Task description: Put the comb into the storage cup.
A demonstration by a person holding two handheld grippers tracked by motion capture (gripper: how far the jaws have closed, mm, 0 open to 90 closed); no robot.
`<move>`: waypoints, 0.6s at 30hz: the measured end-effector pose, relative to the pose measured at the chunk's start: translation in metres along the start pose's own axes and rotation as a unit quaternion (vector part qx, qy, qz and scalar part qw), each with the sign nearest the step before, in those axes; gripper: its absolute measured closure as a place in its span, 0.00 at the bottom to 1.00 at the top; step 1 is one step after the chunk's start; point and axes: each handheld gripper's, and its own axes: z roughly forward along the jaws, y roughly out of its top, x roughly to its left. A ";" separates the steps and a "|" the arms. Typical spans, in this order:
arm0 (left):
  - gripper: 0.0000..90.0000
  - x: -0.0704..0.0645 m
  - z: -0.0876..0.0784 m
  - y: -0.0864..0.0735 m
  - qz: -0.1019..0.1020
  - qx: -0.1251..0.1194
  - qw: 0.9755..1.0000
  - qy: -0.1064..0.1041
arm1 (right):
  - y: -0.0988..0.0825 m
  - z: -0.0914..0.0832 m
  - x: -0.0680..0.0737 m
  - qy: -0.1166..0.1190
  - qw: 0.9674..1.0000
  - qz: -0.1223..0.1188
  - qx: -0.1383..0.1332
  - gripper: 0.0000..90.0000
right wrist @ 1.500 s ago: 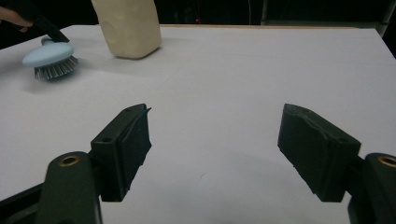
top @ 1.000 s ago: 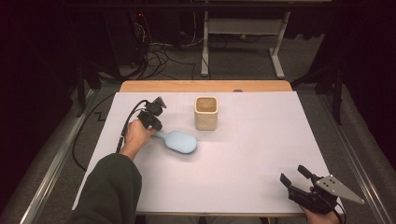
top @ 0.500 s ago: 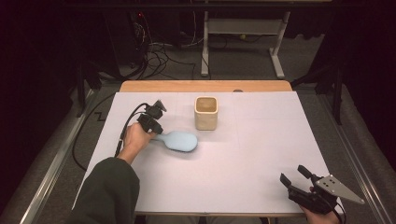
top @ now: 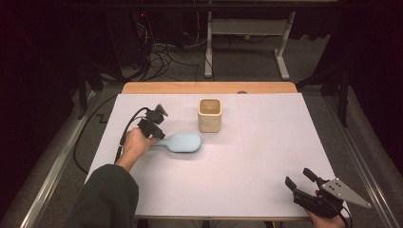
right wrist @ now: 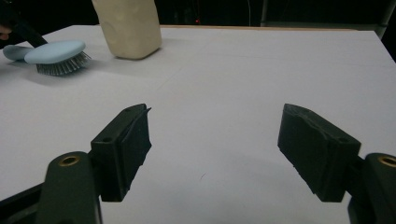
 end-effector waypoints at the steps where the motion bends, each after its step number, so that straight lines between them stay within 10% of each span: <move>1: 1.00 0.000 0.000 0.000 0.000 0.000 1.000 0.000 | 0.000 0.000 0.000 0.000 1.000 0.000 0.000 0.29; 18: 1.00 -0.002 -0.004 -0.018 0.003 -0.002 1.000 -0.015 | 0.000 0.000 0.000 -0.001 1.000 0.001 -0.002 0.29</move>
